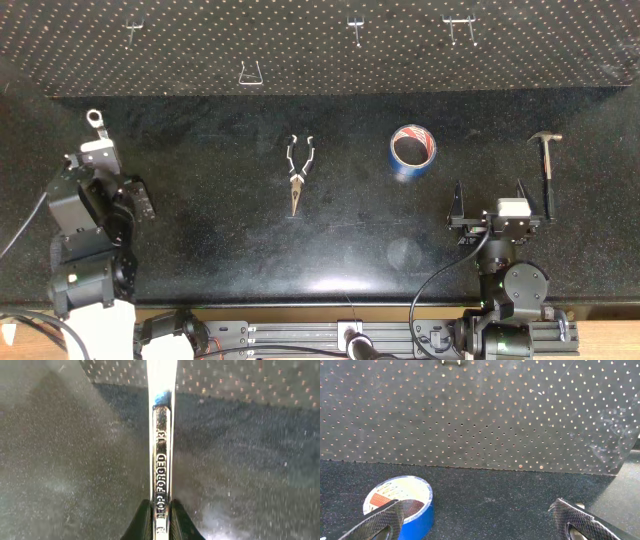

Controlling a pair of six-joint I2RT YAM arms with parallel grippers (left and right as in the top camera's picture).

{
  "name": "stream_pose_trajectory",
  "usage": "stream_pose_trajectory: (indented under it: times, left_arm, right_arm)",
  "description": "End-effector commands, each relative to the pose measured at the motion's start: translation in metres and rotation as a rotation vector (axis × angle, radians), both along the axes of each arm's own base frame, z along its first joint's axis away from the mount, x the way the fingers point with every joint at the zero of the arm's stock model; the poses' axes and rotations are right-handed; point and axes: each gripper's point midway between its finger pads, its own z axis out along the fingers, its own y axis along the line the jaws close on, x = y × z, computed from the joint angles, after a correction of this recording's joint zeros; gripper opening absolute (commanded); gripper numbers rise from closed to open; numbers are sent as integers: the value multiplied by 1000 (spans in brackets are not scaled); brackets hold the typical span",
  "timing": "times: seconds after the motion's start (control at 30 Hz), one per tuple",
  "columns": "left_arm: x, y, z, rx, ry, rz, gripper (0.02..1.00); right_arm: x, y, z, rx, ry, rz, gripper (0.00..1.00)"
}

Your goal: Place Tools Onto Pegboard

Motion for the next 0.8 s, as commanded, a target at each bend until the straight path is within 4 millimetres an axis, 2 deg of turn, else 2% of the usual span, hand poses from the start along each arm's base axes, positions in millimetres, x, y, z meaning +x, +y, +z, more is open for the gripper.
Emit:
stream_pose_trajectory:
  times: [0.03,0.27,0.5,0.8]
  left_arm:
    - [24,-8,21,14,-118,-30,29]
    - [53,-31,22,15,-141,-119,29]
    - [74,-27,32,29,-184,-116,29]
    - [84,-25,30,55,-185,-134,27]
  right_arm:
    - [0,-2,-1,-11,1,-10,976]
    - [0,-2,-1,-11,1,-10,976]
    - [0,-2,-1,-11,1,-10,976]
    - [0,-2,-1,-11,1,-10,976]
